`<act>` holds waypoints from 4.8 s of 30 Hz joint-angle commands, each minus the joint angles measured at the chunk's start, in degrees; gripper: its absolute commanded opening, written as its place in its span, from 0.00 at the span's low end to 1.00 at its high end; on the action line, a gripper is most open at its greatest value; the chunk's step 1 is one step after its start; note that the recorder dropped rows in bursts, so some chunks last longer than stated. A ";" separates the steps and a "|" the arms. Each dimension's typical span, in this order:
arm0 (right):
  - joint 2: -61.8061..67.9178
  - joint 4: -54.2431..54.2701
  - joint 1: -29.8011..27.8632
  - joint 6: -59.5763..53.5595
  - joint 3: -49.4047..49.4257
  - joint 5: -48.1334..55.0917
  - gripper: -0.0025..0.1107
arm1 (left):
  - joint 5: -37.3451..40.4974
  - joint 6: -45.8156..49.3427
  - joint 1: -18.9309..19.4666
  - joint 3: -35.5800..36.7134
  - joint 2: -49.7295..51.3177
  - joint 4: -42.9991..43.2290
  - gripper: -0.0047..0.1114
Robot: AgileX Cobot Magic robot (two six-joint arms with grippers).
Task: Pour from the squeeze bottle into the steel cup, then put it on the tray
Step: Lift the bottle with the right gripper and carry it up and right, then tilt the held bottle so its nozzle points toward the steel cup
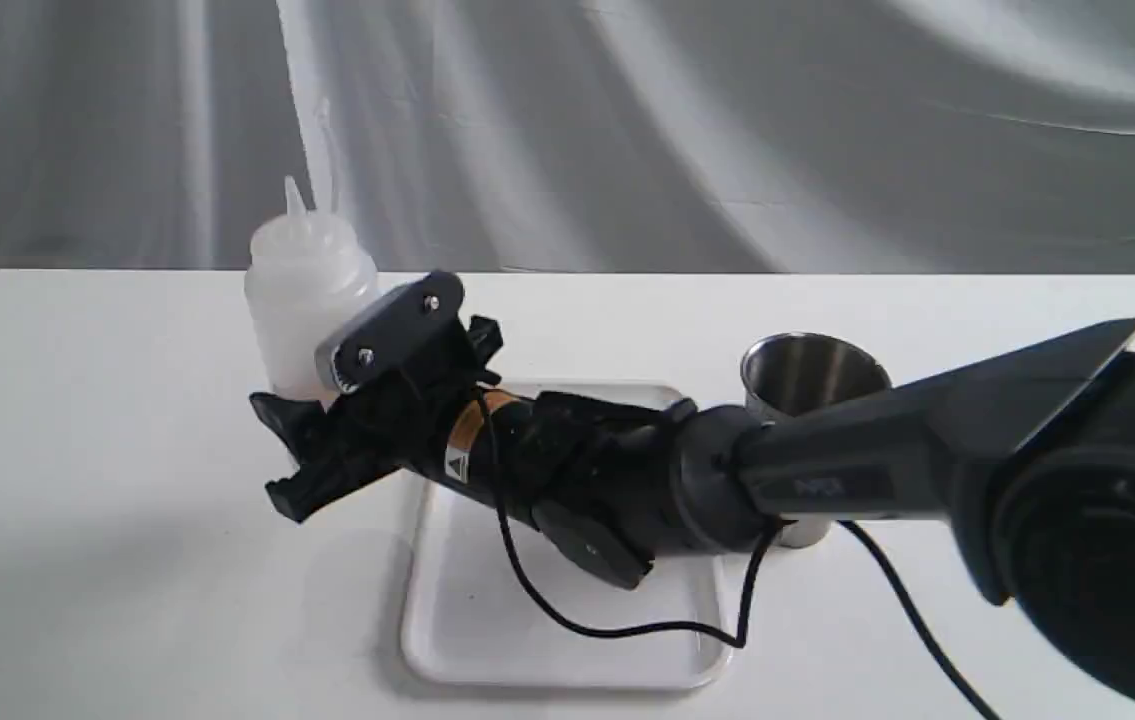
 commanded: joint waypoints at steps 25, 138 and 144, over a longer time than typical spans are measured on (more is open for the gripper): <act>-45.18 -17.03 -13.69 18.16 25.61 9.43 0.02 | -0.43 -0.28 -0.31 0.25 -0.15 0.04 0.04; -39.93 -81.38 -24.32 30.90 36.77 74.97 0.02 | -0.43 -0.37 -0.31 0.25 -0.15 0.04 0.04; -38.67 -81.38 -23.86 26.28 34.94 76.23 0.02 | -0.43 -0.37 -0.31 0.25 -0.15 0.04 0.04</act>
